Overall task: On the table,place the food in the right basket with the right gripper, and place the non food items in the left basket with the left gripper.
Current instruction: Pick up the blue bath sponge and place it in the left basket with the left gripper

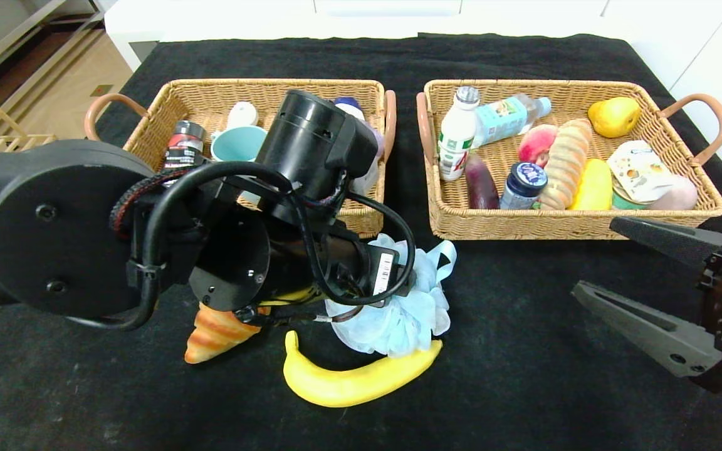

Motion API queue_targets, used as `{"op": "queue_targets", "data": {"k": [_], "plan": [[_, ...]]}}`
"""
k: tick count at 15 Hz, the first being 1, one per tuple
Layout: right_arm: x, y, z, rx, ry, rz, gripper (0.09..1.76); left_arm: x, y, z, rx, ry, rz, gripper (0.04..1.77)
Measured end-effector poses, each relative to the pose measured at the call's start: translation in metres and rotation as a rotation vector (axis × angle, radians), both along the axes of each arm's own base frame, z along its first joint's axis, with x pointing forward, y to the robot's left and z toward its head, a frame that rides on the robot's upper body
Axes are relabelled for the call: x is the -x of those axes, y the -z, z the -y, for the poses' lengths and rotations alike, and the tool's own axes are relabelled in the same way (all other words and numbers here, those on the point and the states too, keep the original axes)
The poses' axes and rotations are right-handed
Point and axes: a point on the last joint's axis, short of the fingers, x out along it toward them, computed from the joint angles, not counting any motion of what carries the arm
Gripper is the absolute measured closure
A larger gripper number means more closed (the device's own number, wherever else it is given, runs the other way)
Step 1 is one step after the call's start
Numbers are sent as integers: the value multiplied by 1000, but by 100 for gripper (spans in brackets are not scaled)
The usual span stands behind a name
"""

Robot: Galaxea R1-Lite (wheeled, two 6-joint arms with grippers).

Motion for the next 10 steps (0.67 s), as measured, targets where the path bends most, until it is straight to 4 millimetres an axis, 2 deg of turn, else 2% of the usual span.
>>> {"op": "queue_targets", "data": {"k": [6,8,10], "plan": [[-1,1,0,2,2,-5,14,-10,19,9,-36,0,-39,9],[-2,1,0,4,2,-5,14,-11,21,10,-42,0,-44,46],[-2,2,-1,6,2,-9,14,-11,21,10,-44,0,-44,73]]}}
